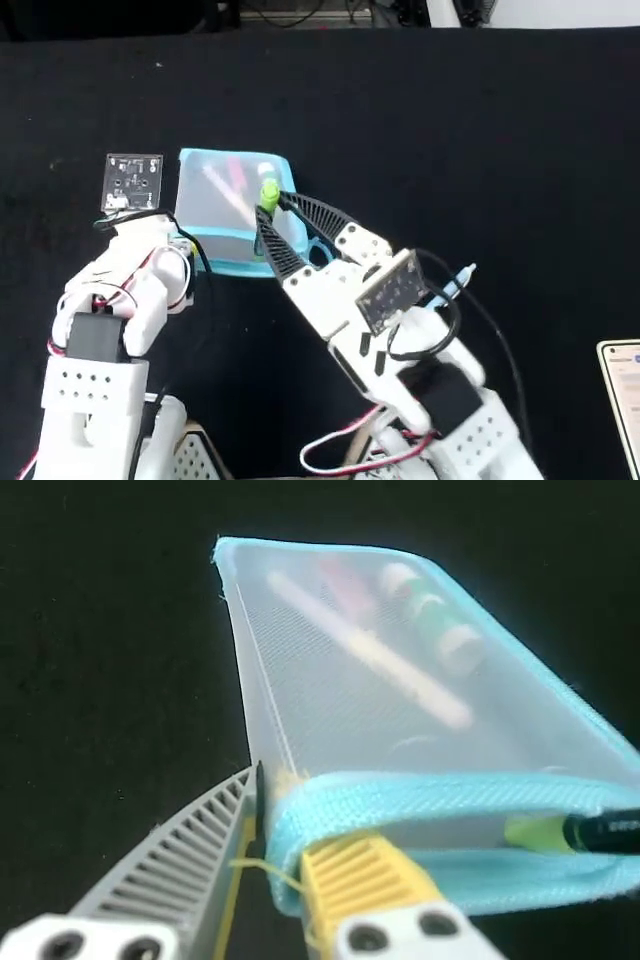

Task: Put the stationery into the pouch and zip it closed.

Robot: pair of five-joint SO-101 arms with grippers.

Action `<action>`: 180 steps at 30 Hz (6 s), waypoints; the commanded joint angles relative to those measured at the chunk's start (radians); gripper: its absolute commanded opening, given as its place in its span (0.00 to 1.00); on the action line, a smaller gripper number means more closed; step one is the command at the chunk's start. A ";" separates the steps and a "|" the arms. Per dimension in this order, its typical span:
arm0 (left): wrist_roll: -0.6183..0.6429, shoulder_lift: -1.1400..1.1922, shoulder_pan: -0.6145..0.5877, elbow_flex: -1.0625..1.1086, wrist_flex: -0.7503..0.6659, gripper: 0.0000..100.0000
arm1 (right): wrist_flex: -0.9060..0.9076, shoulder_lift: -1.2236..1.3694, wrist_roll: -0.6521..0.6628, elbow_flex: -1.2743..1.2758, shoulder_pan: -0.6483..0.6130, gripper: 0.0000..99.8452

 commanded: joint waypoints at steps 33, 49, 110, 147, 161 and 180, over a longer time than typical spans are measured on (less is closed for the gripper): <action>-0.044 0.523 -0.007 -0.450 0.239 0.03 | 0.169 -0.331 0.107 0.318 -0.109 0.01; -0.046 0.523 -0.007 -0.449 0.239 0.03 | 0.155 0.384 -0.005 -0.137 -0.110 0.09; -0.043 0.514 0.002 -0.352 0.158 0.03 | 0.546 1.162 -0.338 -0.329 0.953 0.22; -0.043 0.514 0.001 -0.352 0.161 0.03 | 0.683 1.339 0.342 -0.639 0.713 0.19; -0.043 0.514 0.001 -0.352 0.160 0.03 | 0.761 1.458 0.169 -0.849 0.601 0.24; -0.044 0.514 0.001 -0.352 0.155 0.03 | 0.789 1.730 0.124 -1.010 0.549 0.24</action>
